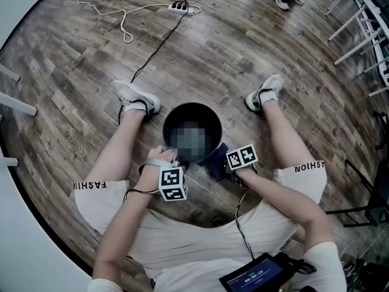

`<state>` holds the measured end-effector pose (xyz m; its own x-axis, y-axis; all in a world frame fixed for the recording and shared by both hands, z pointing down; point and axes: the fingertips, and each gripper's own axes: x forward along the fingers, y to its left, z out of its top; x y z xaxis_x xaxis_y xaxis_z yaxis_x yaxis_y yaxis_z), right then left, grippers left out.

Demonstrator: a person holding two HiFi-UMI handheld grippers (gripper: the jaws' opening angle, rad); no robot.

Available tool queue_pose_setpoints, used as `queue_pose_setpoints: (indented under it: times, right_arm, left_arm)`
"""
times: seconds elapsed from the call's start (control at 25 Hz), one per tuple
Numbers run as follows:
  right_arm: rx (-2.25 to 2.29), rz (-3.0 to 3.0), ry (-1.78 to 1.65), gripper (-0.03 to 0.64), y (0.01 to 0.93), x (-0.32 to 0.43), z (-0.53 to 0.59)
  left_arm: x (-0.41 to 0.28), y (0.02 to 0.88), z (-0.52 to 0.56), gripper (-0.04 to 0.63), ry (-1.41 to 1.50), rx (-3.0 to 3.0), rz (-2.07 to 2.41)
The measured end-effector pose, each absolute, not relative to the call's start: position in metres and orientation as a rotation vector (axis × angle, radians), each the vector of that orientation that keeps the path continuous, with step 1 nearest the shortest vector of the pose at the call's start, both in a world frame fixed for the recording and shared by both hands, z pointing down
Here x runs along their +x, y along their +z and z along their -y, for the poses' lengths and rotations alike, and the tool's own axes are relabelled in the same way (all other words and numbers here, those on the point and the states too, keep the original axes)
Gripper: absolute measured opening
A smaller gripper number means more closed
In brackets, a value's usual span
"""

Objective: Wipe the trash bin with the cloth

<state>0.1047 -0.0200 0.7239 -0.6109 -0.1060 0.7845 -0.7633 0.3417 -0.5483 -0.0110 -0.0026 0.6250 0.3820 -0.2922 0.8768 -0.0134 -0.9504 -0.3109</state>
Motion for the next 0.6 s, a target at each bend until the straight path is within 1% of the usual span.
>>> queue_pose_setpoints:
  times: [0.16, 0.28, 0.44, 0.6]
  right_arm:
    - [0.735, 2.073, 1.282, 0.087, 0.658, 0.095, 0.016]
    - [0.717, 2.14, 1.278, 0.087, 0.626, 0.084, 0.012]
    - [0.708, 2.162, 1.238, 0.087, 0.62, 0.074, 0.016]
    - [0.692, 2.133, 1.216, 0.087, 0.635, 0.068, 0.022]
  left_arm:
    - [-0.026, 0.64, 0.011, 0.172, -1.641, -2.288, -0.26]
    - [-0.028, 0.643, 0.011, 0.153, -1.644, -2.252, -0.254]
    - [-0.027, 0.643, 0.007, 0.133, -1.637, -2.209, -0.21]
    - [-0.021, 0.639, 0.004, 0.117, -1.602, -2.185, -0.177]
